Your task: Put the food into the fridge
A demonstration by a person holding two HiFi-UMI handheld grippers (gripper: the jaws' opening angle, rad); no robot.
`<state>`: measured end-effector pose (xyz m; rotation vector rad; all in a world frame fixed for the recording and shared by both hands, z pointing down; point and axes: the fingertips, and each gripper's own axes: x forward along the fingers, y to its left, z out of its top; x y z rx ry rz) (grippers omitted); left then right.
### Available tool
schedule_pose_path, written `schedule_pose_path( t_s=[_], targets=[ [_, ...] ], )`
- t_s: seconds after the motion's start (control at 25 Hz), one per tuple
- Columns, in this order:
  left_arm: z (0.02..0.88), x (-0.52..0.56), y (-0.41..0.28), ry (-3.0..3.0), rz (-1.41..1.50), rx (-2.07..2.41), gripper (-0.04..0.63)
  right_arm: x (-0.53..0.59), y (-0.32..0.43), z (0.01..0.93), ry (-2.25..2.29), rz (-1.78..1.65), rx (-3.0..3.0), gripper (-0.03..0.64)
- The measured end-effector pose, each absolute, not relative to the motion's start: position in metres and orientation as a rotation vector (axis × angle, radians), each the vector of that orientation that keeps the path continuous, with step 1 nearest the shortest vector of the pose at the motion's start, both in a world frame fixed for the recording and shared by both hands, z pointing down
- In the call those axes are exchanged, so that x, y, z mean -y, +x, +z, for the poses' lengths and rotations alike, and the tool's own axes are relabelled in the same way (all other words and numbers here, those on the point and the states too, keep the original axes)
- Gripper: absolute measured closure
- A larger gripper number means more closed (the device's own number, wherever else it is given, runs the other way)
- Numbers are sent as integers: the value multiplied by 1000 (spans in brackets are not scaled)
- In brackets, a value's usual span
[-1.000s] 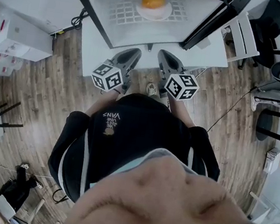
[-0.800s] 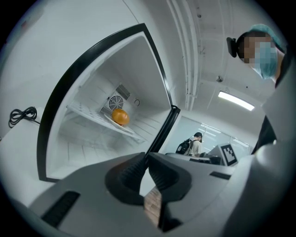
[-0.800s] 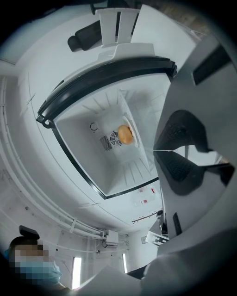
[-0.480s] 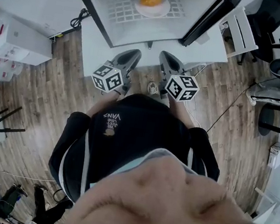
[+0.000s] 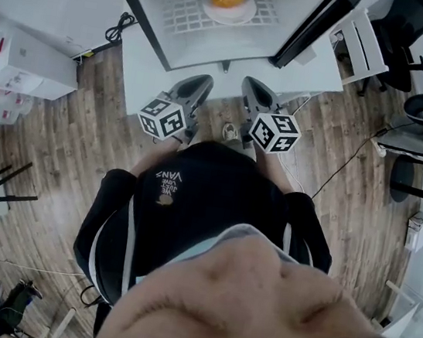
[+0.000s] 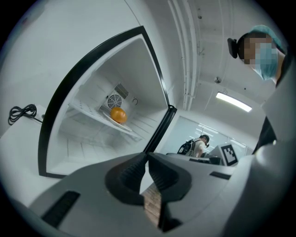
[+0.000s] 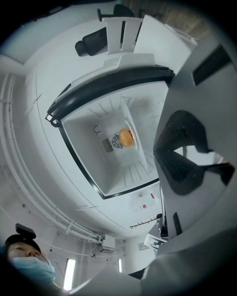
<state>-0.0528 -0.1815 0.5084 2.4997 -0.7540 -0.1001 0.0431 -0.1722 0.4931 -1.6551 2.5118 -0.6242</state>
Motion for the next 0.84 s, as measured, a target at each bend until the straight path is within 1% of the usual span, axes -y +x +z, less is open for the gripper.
schedule_pose_path(
  t_s=[0.84],
  targets=[
    [508,180,-55,2507,-99,743,566,170,42,491,-1673,-611,-2499,604]
  ],
)
